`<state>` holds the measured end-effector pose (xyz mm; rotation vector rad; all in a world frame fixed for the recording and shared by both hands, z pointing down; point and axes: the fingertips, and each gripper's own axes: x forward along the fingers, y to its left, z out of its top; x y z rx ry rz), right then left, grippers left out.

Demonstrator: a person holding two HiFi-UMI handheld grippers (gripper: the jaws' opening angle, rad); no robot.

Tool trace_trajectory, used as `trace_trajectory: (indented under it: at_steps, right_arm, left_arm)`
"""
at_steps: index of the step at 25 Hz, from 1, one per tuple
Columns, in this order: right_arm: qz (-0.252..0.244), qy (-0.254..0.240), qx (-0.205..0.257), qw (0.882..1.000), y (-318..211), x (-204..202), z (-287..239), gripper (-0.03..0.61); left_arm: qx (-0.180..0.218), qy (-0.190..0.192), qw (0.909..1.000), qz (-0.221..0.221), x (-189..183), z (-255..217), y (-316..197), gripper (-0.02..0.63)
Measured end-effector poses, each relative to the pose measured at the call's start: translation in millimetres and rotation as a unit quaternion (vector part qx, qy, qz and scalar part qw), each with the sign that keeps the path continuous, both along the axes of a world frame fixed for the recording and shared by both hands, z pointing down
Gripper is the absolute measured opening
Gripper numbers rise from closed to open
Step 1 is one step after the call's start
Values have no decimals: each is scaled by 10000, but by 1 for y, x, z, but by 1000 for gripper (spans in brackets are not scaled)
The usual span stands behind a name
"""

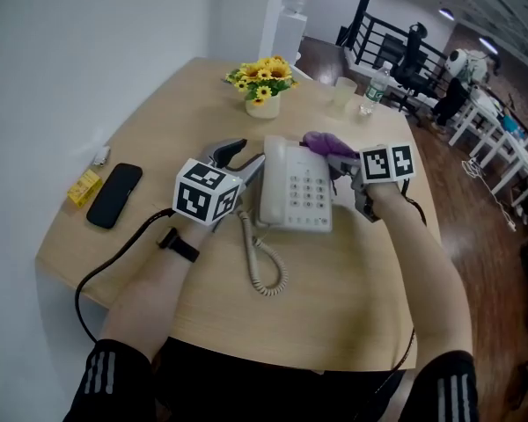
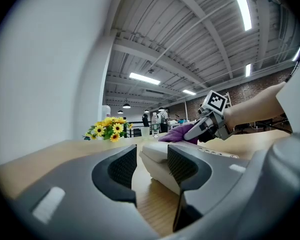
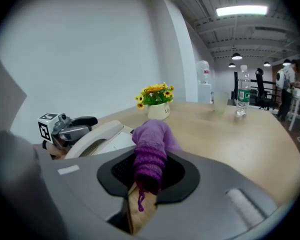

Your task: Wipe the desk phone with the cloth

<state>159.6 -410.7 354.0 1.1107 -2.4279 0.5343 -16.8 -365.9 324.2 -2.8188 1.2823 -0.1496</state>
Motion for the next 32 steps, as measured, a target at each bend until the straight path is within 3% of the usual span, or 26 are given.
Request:
trace_trajectory:
  at_steps: [12,23,28,32]
  right_arm:
    - [-1101,451,4,9929,115,-24,19,81]
    - [-1625,639,-227,9844,188,-22,32,81]
    - [-1367,1008,889,9815,142,-28,-34,81]
    - [-1057,1469,1249,9755,76,-50,-58,81]
  left_arm:
    - [34,-42,10000,-5,0,0,1,187]
    - [45,-64,10000,-14,1,0,1,186]
    - [83,-105,9999,-13,1,0,2,184]
    - [90,-97,9999,-14,1,0,2,184]
